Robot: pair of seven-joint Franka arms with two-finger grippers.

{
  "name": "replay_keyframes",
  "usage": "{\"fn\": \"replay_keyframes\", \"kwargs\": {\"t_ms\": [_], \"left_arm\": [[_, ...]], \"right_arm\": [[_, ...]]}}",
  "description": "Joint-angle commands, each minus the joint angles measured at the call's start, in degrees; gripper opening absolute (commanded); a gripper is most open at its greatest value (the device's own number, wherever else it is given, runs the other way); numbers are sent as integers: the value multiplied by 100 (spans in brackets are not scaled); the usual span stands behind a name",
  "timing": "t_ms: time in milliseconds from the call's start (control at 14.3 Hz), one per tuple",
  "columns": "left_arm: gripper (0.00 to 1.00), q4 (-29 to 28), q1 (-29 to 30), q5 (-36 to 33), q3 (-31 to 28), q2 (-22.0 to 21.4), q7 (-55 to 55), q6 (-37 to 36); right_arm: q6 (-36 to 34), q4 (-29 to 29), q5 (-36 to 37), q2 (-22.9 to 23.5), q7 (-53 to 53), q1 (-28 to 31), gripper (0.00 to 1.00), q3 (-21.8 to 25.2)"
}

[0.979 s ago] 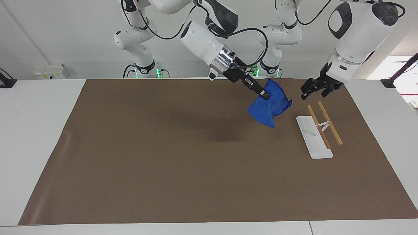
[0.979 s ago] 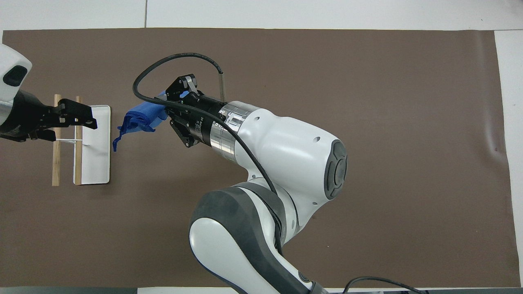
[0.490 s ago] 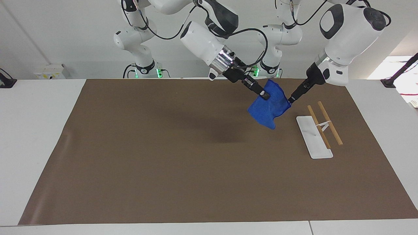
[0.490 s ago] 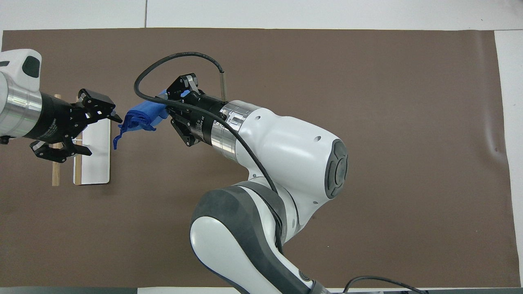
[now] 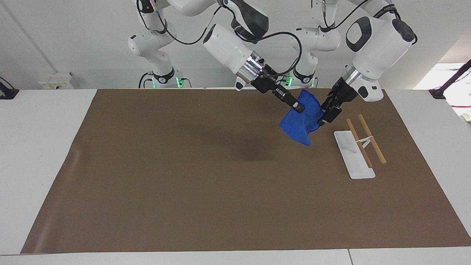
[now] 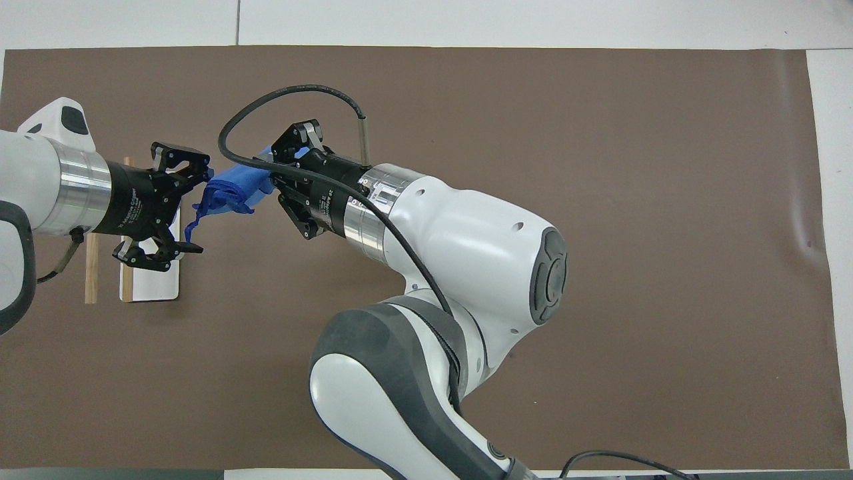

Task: Right arm passes towel to left arm to hang
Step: 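Hold the towel with the right gripper while the left gripper grasps it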

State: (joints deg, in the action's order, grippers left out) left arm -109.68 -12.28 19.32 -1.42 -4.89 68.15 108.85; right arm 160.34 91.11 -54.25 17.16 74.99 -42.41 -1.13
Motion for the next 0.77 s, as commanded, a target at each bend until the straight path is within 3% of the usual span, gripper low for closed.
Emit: {"fn": "replay_keyframes", "kwargs": {"t_ms": [0,210,700], "left_arm": [[88,-247,-90,256,-25,-188,575,495],[0,-247,-38,494,-33,-170,691,682],[0,-212,-2,477,-69,-126,638,778]], "right_arm": [[94,-120,-51,86,42,-22,0,-1],[94,-102,-51,86,16,-31,0,-1],[103,-94,-16,95,-107,65,0,-1]]}}
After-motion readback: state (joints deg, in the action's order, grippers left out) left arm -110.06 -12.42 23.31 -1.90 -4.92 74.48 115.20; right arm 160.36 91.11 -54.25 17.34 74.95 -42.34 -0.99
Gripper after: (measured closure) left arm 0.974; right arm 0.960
